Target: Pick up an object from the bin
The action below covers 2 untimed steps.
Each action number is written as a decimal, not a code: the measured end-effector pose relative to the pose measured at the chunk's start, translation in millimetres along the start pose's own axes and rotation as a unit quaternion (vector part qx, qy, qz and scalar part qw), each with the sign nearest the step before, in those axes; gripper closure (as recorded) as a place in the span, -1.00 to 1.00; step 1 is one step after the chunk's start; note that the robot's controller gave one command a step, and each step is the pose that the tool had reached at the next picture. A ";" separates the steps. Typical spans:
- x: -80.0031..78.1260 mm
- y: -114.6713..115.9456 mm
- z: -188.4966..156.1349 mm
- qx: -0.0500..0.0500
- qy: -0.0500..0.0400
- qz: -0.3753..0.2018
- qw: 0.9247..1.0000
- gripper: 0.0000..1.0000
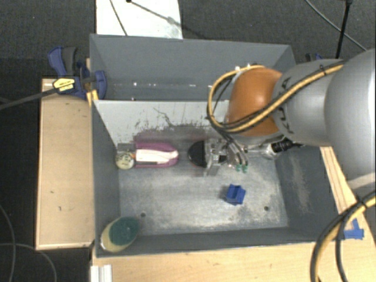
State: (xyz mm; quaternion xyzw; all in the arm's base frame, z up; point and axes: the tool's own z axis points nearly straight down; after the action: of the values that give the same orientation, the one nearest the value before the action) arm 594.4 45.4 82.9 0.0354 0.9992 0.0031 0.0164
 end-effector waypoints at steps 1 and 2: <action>22.9 -13.4 -19.3 0.001 0.014 -0.173 0.985 1.00; 22.8 -13.0 -19.2 0.001 0.014 -0.172 0.985 -1.00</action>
Offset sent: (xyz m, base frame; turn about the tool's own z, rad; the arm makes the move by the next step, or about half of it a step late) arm -0.0255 -0.0114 0.0172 -0.3476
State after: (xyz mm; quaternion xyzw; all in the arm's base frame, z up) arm 570.1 33.9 101.3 -0.1366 0.9906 0.0002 0.0028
